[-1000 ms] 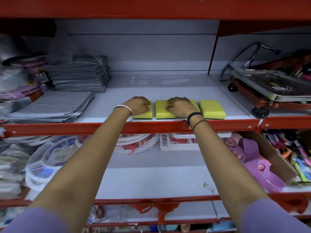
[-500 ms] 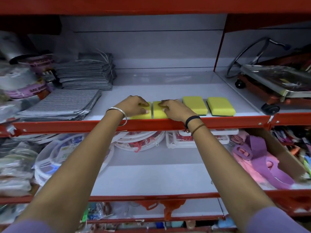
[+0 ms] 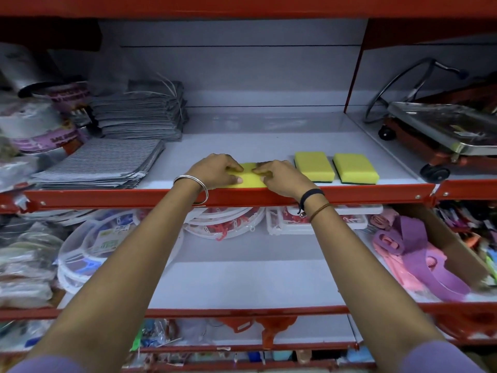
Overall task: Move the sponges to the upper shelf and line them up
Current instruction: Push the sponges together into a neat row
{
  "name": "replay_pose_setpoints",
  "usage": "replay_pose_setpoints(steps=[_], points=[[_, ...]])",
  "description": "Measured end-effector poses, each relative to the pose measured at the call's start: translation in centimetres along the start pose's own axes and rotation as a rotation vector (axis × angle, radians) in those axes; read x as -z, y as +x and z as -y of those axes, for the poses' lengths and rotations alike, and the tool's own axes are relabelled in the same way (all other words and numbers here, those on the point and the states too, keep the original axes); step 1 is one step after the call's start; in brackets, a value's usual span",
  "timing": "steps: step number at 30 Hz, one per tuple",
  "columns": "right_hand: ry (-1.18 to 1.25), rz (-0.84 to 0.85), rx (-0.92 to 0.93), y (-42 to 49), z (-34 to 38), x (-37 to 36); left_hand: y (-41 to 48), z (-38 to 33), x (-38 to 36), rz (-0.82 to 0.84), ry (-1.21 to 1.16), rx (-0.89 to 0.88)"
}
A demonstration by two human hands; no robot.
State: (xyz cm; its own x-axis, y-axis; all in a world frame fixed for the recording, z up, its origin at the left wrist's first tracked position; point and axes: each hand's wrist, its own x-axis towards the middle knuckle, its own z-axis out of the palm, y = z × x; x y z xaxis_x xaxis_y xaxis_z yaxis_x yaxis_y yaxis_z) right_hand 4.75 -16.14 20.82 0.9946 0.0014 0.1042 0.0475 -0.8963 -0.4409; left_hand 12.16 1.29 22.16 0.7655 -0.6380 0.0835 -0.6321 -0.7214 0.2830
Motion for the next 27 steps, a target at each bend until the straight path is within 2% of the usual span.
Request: replay_pose_setpoints(steps=[3, 5, 8, 11, 13, 15, 18, 20, 27], points=[[0.047, -0.031, 0.019, -0.4, -0.2, 0.2, 0.8, -0.5, 0.4, 0.027, -0.009, 0.059], [0.091, -0.129, 0.039, -0.8, -0.8, 0.7, 1.8, -1.6, 0.7, -0.045, -0.004, 0.051], [0.162, -0.409, -0.001, -1.3, -2.9, 2.4, 4.2, -4.7, 0.4, -0.167, -0.037, -0.070], [0.215, -0.763, -0.180, -2.2, -6.2, 4.8, 6.8, -7.8, -0.2, -0.150, 0.005, -0.149], [0.201, -0.849, -0.345, -3.0, -8.7, 6.3, 8.3, -9.7, -0.9, -0.104, 0.069, -0.166], [0.100, -0.734, -0.482, -3.5, -11.0, 6.9, 9.3, -11.3, -1.9, -0.028, 0.128, -0.168], [0.035, -0.513, -0.594, -3.9, -12.9, 6.8, 10.3, -12.9, -3.0, 0.095, 0.189, -0.191], [0.082, -0.433, -0.595, -4.0, -13.1, 6.9, 10.5, -13.0, -2.7, 0.123, 0.218, -0.198], [0.121, -0.313, -0.475, -3.2, -11.4, 6.9, 9.0, -11.8, -1.2, 0.140, 0.273, -0.211]])
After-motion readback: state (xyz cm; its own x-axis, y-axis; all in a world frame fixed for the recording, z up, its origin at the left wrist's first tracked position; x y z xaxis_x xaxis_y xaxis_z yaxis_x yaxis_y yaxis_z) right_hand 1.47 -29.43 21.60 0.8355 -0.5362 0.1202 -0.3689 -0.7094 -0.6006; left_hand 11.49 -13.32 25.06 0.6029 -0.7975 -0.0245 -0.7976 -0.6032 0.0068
